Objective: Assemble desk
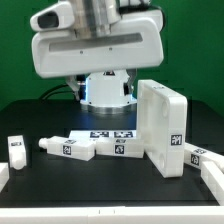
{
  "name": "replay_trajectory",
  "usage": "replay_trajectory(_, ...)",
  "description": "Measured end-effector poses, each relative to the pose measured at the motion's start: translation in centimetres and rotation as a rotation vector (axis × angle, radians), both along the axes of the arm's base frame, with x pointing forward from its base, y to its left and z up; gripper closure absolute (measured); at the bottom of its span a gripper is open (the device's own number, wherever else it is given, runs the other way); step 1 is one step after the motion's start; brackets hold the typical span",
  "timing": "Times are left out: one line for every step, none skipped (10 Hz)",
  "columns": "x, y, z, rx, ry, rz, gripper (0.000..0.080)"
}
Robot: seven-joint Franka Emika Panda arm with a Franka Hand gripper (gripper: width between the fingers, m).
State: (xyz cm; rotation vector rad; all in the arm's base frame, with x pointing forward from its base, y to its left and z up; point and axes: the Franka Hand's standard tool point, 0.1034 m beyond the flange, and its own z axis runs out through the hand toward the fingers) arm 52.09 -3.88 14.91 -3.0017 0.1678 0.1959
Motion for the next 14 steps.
replay_trajectory(0.0,0.0,-0.4,0.0,0.007,0.001,0.0151)
replay_trajectory(0.0,0.0,-0.3,0.0,0.005,0.001,0.0151)
replay_trajectory(0.0,0.5,-0.2,-0.004,-0.008,0.008,0.0151)
replay_trajectory(-0.3,1.8,0.0,-0.005,-0.036,0.036,0.0151)
replay_trajectory(-0.9,2.5,0.3,0.002,-0.051,0.069,0.0151)
replay_trajectory(-0.9,2.9,0.7,0.005,-0.077,0.099,0.0151)
replay_trajectory(-0.3,3.1,0.9,-0.007,-0.149,0.168,0.0151)
replay_trajectory(-0.4,3.3,0.8,-0.013,-0.157,0.179,0.0151)
replay_trajectory(-0.4,3.2,0.7,-0.013,-0.156,0.177,0.0151)
replay_trajectory(-0.4,3.2,0.7,-0.013,-0.156,0.177,0.0151)
replay_trajectory(-0.4,3.3,0.7,-0.012,-0.144,0.138,0.0151)
replay_trajectory(-0.1,3.6,0.7,-0.003,-0.102,0.079,0.0151)
replay_trajectory(0.9,4.1,0.8,-0.001,-0.091,0.044,0.0151)
replay_trajectory(1.6,4.4,0.4,0.012,-0.068,-0.111,0.0151)
